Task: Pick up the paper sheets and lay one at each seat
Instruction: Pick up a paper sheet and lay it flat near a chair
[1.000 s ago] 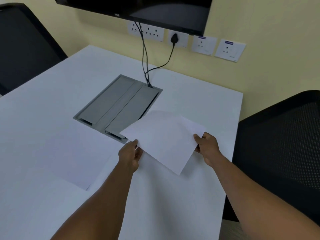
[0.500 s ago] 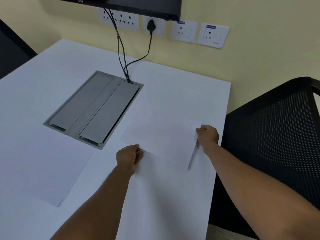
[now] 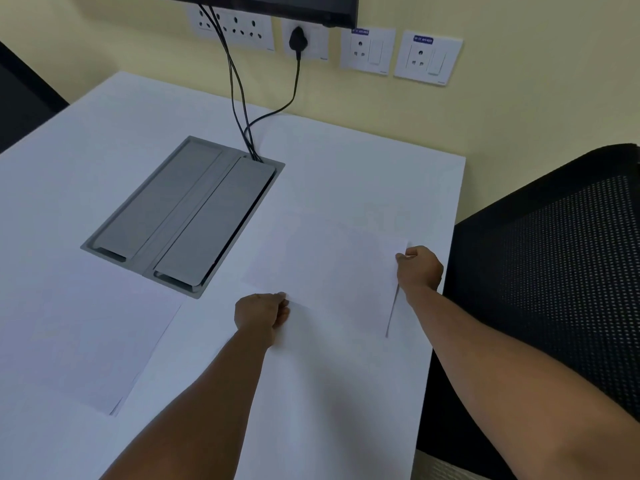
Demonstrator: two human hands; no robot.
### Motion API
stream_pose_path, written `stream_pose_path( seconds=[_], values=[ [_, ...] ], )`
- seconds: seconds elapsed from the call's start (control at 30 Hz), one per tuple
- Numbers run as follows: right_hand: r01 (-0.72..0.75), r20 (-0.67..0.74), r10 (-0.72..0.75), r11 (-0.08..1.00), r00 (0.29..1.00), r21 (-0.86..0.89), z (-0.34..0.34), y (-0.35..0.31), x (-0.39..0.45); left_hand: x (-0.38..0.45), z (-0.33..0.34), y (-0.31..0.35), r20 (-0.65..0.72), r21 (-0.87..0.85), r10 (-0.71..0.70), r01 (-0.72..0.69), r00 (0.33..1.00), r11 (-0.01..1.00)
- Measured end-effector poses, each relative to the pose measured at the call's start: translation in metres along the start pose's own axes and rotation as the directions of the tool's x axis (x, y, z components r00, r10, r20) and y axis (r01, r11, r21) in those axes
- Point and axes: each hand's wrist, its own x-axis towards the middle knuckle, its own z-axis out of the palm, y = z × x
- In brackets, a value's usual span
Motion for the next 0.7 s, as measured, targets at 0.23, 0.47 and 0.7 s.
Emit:
stream_pose_path(
  seconds=[0.23,0.47,0.7],
  values=[
    [0.04,0.016,-0.04,0.998,0.999,-0.053,0.0024,0.0027,0.0054,-0.0016,0.0007,-0.0001,-0.013,0.053,0.024,-0.023,1.0,0.998],
    [0.065,0.017,-0.064,0.993,0.998,-0.094,0.0042,0.0047,0.0046,-0.0036,0.0024,0.0007,-0.044,0.221,0.102,-0.09,0.994,0.971],
    [0.081,0.017,-0.08,0.994,0.997,-0.07,0.0016,0.0084,0.0025,-0.0045,0.0069,0.0003,-0.049,0.4,0.235,-0.197,0.971,0.895]
  ],
)
